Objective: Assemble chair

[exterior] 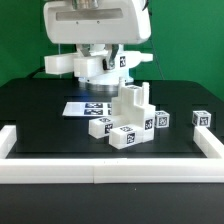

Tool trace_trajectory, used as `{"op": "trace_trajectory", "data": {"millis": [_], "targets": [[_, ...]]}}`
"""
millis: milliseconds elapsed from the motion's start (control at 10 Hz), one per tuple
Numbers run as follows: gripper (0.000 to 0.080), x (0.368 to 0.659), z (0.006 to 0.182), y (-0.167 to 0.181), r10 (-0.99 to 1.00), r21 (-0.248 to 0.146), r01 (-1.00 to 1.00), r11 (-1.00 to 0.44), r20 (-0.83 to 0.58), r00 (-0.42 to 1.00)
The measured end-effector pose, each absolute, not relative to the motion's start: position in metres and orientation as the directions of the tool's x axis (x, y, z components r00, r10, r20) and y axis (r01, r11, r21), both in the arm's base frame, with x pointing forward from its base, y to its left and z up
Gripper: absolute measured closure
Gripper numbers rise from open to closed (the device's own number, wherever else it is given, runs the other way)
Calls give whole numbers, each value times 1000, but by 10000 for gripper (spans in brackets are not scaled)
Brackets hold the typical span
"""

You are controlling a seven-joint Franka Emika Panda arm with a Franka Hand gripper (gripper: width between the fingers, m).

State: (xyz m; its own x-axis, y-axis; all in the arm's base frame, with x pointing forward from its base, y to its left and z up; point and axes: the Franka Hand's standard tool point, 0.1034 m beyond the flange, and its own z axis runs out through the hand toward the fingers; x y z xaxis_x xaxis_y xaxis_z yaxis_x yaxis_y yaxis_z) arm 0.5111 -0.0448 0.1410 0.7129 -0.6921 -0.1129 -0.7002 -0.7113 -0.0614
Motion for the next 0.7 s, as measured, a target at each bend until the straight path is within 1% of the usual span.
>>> {"op": "trace_trajectory", "data": {"millis": [300, 400, 500, 700], "targets": [[511, 511, 143, -33, -853, -24, -863, -505, -136, 504], [511, 511, 143, -28, -874, -16, -883, -469, -137, 466], [511, 511, 142, -30, -855, -19, -864, -502, -137, 500], [511, 511, 141, -26, -851, -18, -860, -510, -136, 507]]}}
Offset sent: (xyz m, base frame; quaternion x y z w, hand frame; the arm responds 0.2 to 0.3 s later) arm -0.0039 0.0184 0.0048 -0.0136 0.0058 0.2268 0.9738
